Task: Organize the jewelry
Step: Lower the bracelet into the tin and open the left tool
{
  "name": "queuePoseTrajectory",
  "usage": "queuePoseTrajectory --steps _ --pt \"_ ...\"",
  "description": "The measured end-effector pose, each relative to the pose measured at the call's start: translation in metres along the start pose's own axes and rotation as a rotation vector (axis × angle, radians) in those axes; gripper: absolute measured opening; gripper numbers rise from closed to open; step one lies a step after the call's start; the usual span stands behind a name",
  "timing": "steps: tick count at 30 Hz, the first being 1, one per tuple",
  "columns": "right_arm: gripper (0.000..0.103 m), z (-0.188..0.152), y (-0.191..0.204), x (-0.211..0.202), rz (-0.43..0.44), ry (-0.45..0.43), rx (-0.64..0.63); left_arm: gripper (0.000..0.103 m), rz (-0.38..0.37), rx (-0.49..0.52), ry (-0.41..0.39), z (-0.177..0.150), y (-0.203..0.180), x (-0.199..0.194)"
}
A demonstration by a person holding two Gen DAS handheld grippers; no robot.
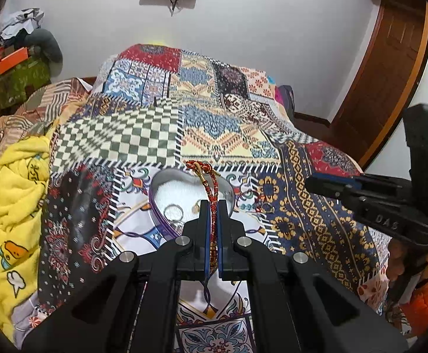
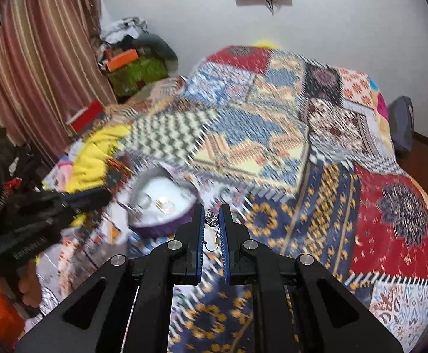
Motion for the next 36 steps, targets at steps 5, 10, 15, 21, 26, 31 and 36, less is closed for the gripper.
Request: queuePoseTrajectory --steps 5,10,15,21,26,31,36 --pt "0.009 0.014 0.019 0.001 0.04 -0.033 -0.01 0.002 0.006 0.004 -0.017 0.006 0.004 -0.006" --pt "0.009 0.022 0.038 0.015 0.073 -0.032 -0.023 0.002 0.006 -0.01 -0.011 0.008 0.016 -0.001" --pt "0.009 0.019 0.047 0.034 0.091 0.002 -0.019 0.002 -0.017 -0.059 0.01 0.006 0.032 0.012" --pt "0.009 0.008 0.051 0.061 0.083 0.066 -0.02 0.002 -0.039 -0.098 0.045 0.002 0.045 0.032" --pt "0.009 -0.002 0.05 0.078 0.071 0.114 -0.042 0.002 -0.033 -0.1 0.059 0.002 0.05 0.047" --pt "0.009 -0.006 0.049 0.086 0.069 0.134 -0.05 0.002 -0.024 -0.085 0.07 0.003 0.051 0.055" --pt "0.009 -0.007 0.048 0.092 0.07 0.146 -0.055 0.002 -0.002 -0.056 0.074 0.005 0.048 0.059"
Point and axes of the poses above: each gripper's, at about its wrist camera, not at the fingertips, and x roughly the way its jaws point, y to its left, z to its top, the point moved 6 cm from there along x, roughly the way its jaws point, and after that the axes turned 14 degrees about -z, right-handed, at the moved point
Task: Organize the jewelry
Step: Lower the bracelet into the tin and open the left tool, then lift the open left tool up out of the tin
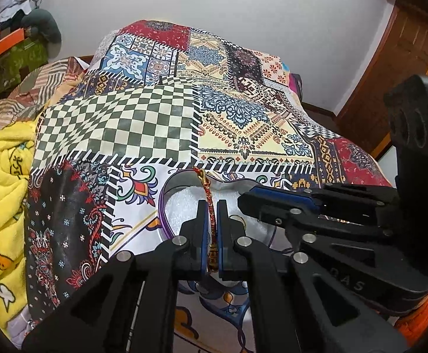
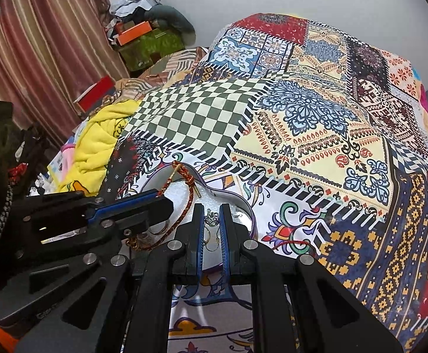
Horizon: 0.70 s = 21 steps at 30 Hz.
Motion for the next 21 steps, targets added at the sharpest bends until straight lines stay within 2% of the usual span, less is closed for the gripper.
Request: queuePoseTrajectory --steps 6,13,16,17,18,21 --pt "0.009 0.0 0.001 0.002 0.006 0.002 -0.008 0.005 0.02 0.02 0.003 0.001 -0.001 -0.003" --pt "0.01 -0.001 0.01 0.001 0.018 0.019 -0.032 0.01 0.059 0.037 -0.029 0.006 0.001 -0.022" --pt "0.018 -0.001 0.011 -0.002 0.009 0.02 -0.034 0.026 0.067 0.04 -0.046 0.008 0.001 -0.029" --pt "0.024 -0.001 0.01 -0.005 0.007 0.014 -0.033 0.028 0.072 0.043 -0.051 0.008 0.001 -0.032" --pt "0.028 -0.001 0.01 -0.008 0.004 0.008 -0.032 0.029 0.081 0.049 -0.057 0.009 0.0 -0.035" --pt "0.031 0.001 0.008 -0.02 -0.014 -0.018 -0.032 0.029 0.1 0.058 -0.064 0.01 -0.001 -0.042"
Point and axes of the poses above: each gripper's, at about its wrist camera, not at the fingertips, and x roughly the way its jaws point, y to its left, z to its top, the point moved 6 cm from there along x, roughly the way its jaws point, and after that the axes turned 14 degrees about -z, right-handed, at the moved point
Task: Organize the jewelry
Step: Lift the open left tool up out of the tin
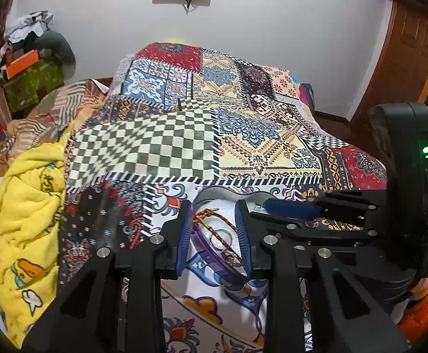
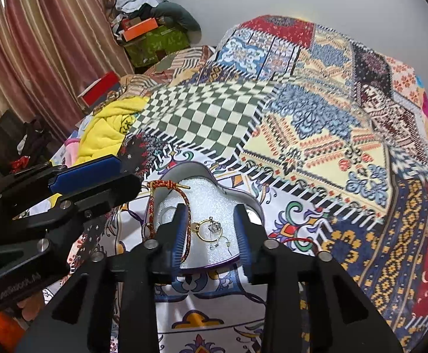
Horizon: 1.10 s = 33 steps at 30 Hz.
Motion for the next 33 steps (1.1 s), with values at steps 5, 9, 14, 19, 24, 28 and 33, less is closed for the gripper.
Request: queuePoseTrajectory --steps 5,9,14,19,24,28,33 --pt "0.032 0.003 -0.006 -0.02 -0.042 -0.042 -0.009 0.029 0.016 0.002 -0.024 0.002 -0.002 -0.016" --pt "0.032 0.0 -0.013 -0.036 -0.056 -0.064 -0.001 0.029 0.028 0.011 -0.036 0.005 -0.008 -0.026" --pt "0.032 -0.008 -0.026 -0.052 -0.089 -0.077 0.016 0.029 0.026 0.031 -0.036 0.003 -0.021 -0.035" --pt "0.032 -0.023 -0.047 -0.062 -0.124 -0.068 0.046 0.031 0.01 0.044 -0.01 -0.006 -0.037 -0.033" --pt "0.032 -0.047 -0.073 -0.062 -0.162 -0.02 0.075 0.031 -0.013 0.042 0.033 -0.021 -0.051 -0.021" --pt "0.032 -0.064 -0.088 -0.056 -0.18 0.024 0.088 0.031 -0.037 0.036 0.08 -0.035 -0.059 -0.006" --pt "0.032 -0.075 -0.097 -0.042 -0.167 0.072 0.103 0.031 -0.068 0.033 0.138 -0.051 -0.068 0.016"
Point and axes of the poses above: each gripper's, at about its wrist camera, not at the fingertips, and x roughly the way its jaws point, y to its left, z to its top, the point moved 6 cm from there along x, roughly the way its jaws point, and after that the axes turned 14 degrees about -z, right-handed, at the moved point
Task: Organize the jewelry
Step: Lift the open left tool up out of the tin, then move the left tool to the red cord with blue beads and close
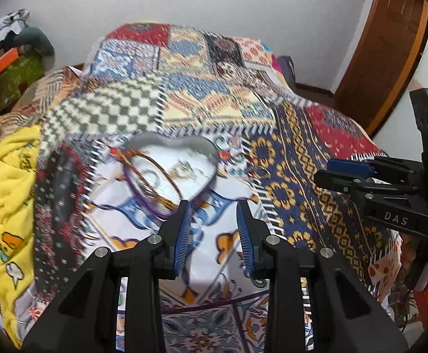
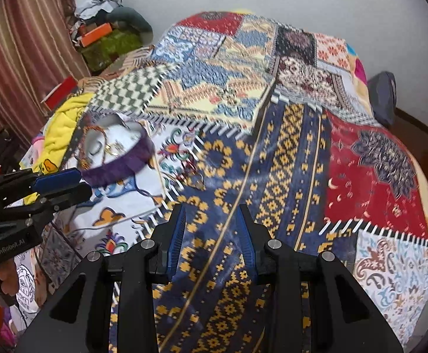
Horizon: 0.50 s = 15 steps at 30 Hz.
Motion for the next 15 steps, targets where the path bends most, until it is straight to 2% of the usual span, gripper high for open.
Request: queuePoseTrajectory --steps 7,15 --pt "0.032 0.006 0.011 0.03 0.028 0.05 -0.02 0.031 -0.033 -0.008 0.051 -0.008 -0.005 0.028" --pt "0.032 0.016 0.023 0.054 0.044 0.064 -0.065 0.031 -0.046 -0.024 0.062 -0.004 0.001 0.045"
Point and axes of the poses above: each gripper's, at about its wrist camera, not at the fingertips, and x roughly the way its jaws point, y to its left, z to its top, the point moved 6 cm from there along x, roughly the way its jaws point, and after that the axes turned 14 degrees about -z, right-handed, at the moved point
